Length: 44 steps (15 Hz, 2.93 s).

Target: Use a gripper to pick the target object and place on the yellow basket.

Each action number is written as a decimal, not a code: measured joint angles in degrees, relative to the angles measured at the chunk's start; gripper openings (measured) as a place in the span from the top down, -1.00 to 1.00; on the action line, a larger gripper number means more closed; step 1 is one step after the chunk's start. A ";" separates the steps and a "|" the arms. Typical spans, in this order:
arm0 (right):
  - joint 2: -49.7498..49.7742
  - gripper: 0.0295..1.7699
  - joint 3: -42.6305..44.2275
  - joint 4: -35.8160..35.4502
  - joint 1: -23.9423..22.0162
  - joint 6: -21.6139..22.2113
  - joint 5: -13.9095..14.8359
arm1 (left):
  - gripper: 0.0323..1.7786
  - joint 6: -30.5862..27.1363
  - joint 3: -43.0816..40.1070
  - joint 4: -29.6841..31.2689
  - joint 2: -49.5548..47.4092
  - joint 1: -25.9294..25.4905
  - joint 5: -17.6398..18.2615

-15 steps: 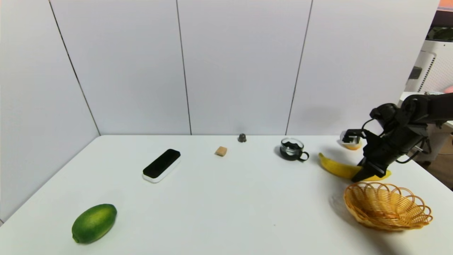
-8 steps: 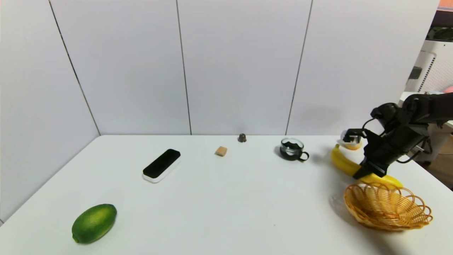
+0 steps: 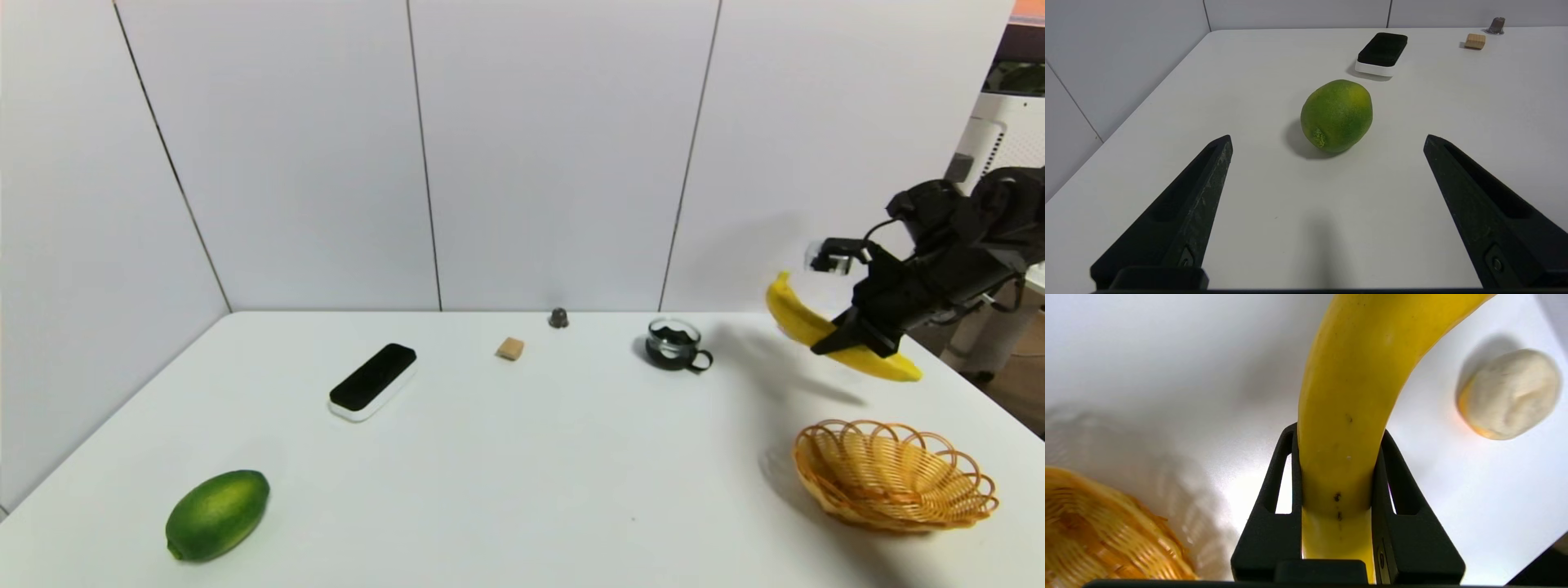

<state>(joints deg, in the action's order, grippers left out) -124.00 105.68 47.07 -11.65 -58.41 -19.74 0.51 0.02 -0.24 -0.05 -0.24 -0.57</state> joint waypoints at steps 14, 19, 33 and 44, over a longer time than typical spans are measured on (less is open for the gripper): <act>27.89 0.51 -36.28 -3.41 -4.05 -16.32 -3.66 | -0.90 -0.02 -0.02 -0.02 0.00 0.02 0.00; 32.11 0.51 -48.85 -12.57 -1.90 -17.91 -2.01 | -0.90 0.00 -0.02 0.00 0.00 0.02 0.00; 30.10 -0.40 -46.92 -14.47 0.13 -17.27 -0.46 | -0.90 0.00 -0.02 -0.02 0.00 0.04 -0.02; 58.08 -0.80 -52.37 -15.37 8.72 30.84 7.56 | -0.90 -0.02 -0.02 -0.02 0.00 0.04 -0.02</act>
<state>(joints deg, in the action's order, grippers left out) -65.93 53.31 31.70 -2.94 -27.56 -12.18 0.49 0.00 -0.27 -0.05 -0.21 -0.60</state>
